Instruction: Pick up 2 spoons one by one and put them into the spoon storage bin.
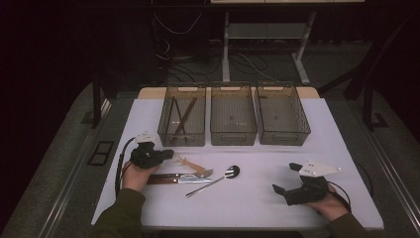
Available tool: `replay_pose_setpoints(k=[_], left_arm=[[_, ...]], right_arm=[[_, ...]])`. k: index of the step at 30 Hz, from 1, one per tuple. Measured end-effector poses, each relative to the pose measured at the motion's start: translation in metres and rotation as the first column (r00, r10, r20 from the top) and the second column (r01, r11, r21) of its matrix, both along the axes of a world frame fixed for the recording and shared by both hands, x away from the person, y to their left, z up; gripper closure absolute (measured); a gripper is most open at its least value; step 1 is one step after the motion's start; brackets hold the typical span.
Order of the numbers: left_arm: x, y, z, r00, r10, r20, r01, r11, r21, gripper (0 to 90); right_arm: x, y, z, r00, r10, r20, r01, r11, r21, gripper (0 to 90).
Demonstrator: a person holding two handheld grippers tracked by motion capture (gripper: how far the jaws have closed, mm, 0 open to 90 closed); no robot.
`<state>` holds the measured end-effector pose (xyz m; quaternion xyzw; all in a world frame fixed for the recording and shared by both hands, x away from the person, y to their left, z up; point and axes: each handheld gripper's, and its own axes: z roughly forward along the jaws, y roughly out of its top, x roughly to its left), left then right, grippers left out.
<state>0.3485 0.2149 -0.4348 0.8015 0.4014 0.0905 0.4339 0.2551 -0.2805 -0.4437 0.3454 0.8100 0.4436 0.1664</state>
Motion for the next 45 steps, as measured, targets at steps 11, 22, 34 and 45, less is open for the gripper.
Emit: replay_pose_setpoints(k=[11,22,34,45], left_arm=[[-0.006,-0.004,0.012,0.9985,0.005,0.054,-0.004,0.9997,-0.025,86.0],[-0.012,0.002,0.024,0.9942,0.036,0.101,-0.031,0.9983,-0.050,86.2],[-0.016,-0.002,0.035,0.9921,0.015,0.125,-0.007,0.9981,-0.062,86.2],[-0.019,-0.014,0.044,0.9898,-0.010,0.142,0.022,0.9960,-0.087,86.2]], right_arm=[[0.000,-0.001,0.000,1.0000,0.000,0.002,0.000,1.000,0.001,3.1],[0.000,0.000,0.000,1.0000,-0.001,0.002,0.001,1.000,0.000,3.1],[0.000,-0.001,0.000,1.0000,-0.002,0.003,0.002,1.000,0.001,3.1],[0.000,0.000,0.000,1.0000,-0.003,-0.004,0.003,1.000,0.001,3.1]])
